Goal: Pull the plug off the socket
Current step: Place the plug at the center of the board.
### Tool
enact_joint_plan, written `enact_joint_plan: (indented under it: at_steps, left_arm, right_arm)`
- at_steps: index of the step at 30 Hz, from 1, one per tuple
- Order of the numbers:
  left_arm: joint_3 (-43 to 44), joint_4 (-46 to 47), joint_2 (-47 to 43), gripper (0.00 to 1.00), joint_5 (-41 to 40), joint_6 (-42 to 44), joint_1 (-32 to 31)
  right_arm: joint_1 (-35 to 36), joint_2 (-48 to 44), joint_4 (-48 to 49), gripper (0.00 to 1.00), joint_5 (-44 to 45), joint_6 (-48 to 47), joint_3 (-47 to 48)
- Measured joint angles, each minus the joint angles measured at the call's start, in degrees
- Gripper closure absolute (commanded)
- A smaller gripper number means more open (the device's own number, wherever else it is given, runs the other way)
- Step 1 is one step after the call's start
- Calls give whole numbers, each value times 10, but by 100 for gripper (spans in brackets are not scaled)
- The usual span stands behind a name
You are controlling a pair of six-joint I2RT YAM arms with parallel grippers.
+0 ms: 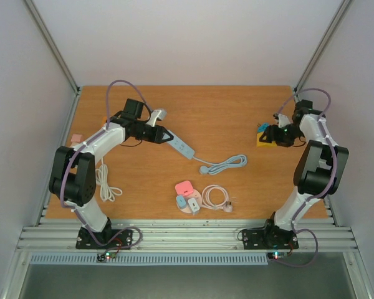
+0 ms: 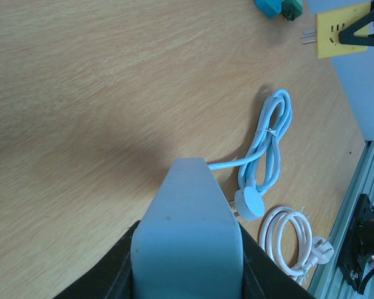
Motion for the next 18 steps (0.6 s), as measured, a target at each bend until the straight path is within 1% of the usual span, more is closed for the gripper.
enact_joint_plan:
  at_steps: [3, 9, 11, 18]
  left_arm:
    - [0, 0, 0, 100, 0, 0, 0]
    - [0, 0, 0, 100, 0, 0, 0]
    - [0, 0, 0, 100, 0, 0, 0]
    - [0, 0, 0, 100, 0, 0, 0]
  right_arm:
    - [-29, 36, -10, 98, -2, 2, 24]
    - [-63, 103, -15, 92, -1, 11, 69]
    - [-71, 114, -15, 89, 1, 13, 76]
    - [-82, 131, -26, 61, 6, 14, 92]
